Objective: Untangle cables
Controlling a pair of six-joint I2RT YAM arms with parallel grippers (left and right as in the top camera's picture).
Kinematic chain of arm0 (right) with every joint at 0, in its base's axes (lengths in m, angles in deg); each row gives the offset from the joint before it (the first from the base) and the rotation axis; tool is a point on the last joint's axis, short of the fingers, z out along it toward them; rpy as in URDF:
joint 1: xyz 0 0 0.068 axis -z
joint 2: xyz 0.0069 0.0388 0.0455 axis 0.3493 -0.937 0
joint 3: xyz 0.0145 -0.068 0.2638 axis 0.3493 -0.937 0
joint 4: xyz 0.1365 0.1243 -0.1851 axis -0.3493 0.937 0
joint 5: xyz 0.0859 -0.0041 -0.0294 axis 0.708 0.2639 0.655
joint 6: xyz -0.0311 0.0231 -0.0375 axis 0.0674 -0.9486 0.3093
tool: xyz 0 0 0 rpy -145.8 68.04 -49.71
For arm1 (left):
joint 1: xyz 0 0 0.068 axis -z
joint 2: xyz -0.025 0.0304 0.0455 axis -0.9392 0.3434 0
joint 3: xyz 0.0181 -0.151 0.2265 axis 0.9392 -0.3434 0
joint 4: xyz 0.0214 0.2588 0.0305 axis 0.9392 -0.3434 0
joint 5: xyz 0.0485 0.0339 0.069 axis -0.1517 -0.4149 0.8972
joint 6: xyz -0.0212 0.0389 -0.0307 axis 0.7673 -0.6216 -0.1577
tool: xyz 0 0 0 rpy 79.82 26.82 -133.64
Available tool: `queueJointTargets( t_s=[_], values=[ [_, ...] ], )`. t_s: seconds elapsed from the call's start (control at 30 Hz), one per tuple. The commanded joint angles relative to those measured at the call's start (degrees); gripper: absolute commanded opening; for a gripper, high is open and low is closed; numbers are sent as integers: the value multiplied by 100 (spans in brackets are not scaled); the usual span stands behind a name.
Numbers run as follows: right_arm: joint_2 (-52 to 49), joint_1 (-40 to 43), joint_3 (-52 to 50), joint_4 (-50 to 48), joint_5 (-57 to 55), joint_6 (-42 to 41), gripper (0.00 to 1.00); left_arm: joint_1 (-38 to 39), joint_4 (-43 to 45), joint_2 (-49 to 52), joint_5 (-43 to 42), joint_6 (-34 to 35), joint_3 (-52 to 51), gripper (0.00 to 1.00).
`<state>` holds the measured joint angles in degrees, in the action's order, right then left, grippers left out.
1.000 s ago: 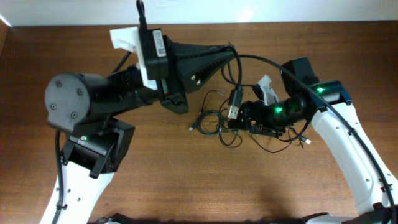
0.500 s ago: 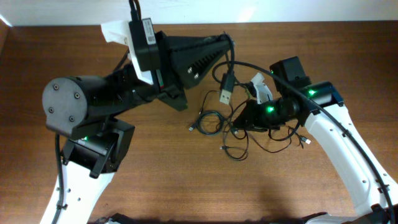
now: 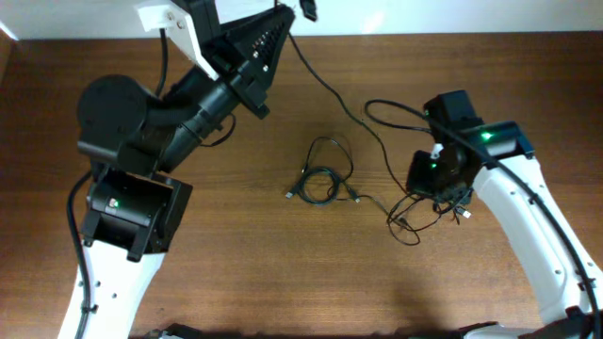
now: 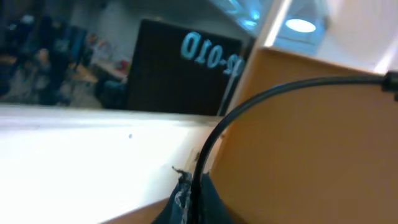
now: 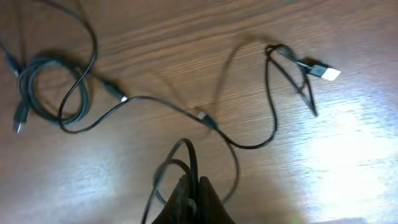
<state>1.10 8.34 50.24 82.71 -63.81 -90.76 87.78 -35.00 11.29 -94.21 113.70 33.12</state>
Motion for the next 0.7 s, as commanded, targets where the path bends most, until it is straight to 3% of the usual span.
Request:
queueJointTargets(
  t_s=[0.0,0.07,0.1,0.2,0.37,0.57,0.67],
  values=[
    [85,208,66,-55,468,-20,4,-173,-450,-31,391,-11,79,16],
    [105,214,94,-219,955,201,4,-181,-905,-31,577,-13,79,24],
    [125,214,120,-297,1180,243,4,-181,-1113,-31,592,-13,79,35],
    [199,214,236,-476,1696,238,4,-179,-1532,-31,588,-13,79,50],
    [269,199,601,-636,2459,234,4,-179,-2262,-31,745,-15,79,94],
    [278,146,1038,-634,3097,238,4,-179,-3407,-31,2275,-11,79,99],
    [278,11,1165,-664,3233,238,4,-179,-3720,-33,2297,-11,79,99]
  ],
)
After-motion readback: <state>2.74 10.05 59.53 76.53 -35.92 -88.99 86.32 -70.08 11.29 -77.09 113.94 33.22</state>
